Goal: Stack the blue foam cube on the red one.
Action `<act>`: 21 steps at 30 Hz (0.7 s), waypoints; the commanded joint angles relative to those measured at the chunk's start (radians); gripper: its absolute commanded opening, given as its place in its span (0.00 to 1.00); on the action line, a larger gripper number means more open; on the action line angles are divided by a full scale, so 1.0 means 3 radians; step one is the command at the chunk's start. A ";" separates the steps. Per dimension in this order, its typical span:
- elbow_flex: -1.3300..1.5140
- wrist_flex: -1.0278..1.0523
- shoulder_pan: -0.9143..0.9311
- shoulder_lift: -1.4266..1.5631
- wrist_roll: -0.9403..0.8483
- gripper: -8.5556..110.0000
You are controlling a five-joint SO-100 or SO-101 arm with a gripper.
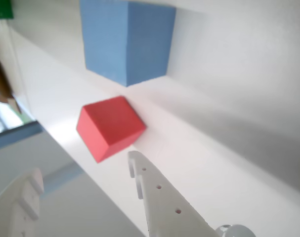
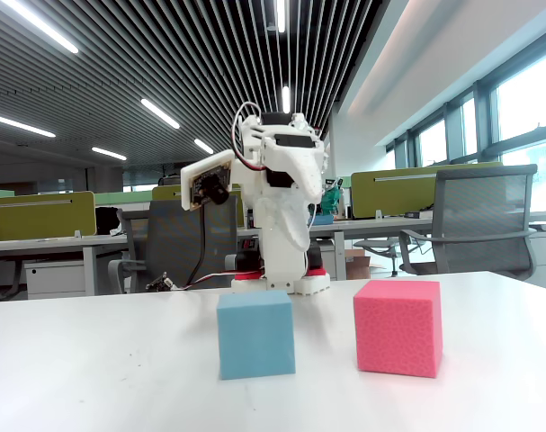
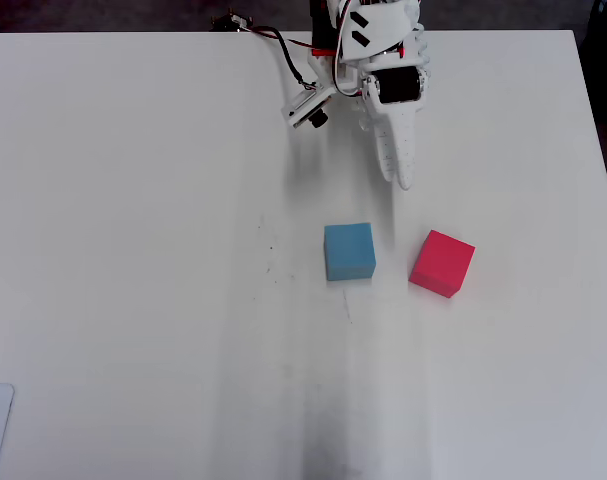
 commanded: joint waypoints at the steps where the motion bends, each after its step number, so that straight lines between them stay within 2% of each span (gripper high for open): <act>1: -0.0026 -0.0051 -0.0020 0.0026 0.0005 0.27; 21: -0.0036 -0.0107 -0.0092 -0.0051 0.0010 0.25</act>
